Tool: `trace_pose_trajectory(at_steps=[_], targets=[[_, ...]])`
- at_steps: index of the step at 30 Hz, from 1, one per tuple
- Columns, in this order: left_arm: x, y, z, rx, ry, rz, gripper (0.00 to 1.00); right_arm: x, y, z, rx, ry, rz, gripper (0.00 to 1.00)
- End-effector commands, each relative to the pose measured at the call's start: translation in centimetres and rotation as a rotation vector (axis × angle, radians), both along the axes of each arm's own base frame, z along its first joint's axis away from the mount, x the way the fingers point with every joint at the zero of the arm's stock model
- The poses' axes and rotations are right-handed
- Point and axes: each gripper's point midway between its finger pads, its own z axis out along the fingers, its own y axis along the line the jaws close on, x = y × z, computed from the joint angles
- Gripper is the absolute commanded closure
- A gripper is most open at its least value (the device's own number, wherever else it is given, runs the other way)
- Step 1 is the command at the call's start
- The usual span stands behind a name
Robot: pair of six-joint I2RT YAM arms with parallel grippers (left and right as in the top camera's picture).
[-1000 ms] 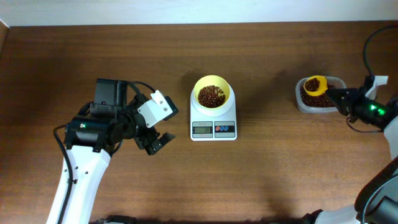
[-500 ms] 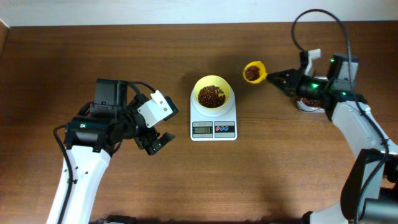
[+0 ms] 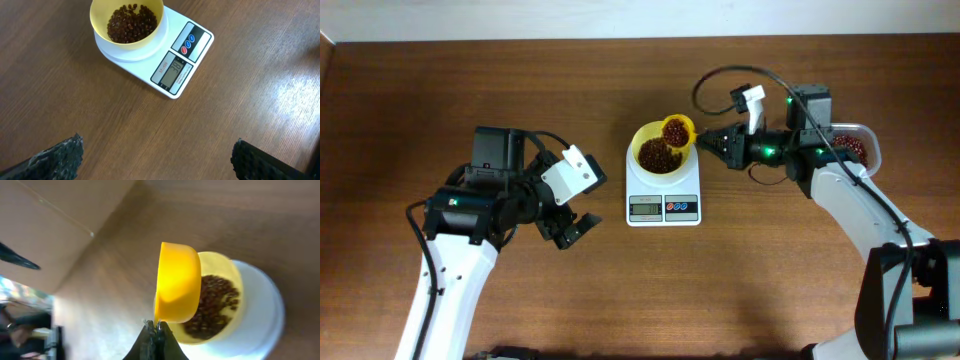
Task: Scoop item into bowl and weigh 50g on scale
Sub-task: 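Lift the refilled scoop and carry it over the bowl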
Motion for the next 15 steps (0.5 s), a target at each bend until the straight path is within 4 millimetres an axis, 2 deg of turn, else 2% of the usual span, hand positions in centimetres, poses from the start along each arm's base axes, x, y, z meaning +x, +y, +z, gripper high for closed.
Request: trace_pose_trajectory(at_steps=[1,8,9,11,13,14,15], targets=[[0.2,-0.1,0.6,0.0,-0.022,-0.011,0.01,0.8,-0.3,-0.8,-0.084,-0.081,-0.013,0.96],[0.2,0.0,0.6,0.0,-0.022,-0.011,0.01,1.0,-0.2,-0.8,-0.09,-0.127,0.011,0.96],[0.2,0.0,0.6,0.0,-0.022,-0.011,0.01,0.4,0.6,0.4,-0.031,-0.157,0.066,0.96],[0.2,-0.1,0.6,0.0,-0.022,-0.011,0.01,1.0,0.1,-0.2,-0.071,-0.158,0.027,0.96],[0.2,0.0,0.6,0.0,-0.022,-0.011,0.01,0.2,1.1,1.7,0.014,-0.214,0.11,0.96],[0.2,0.0,0.6,0.0,-0.022,-0.011,0.01,1.2,0.3,0.6,-0.049,-0.193,0.043,0.96],[0.2,0.0,0.6,0.0,-0.022,-0.011,0.01,1.5,0.1,0.3,-0.067,-0.193,0.023,0.96]])
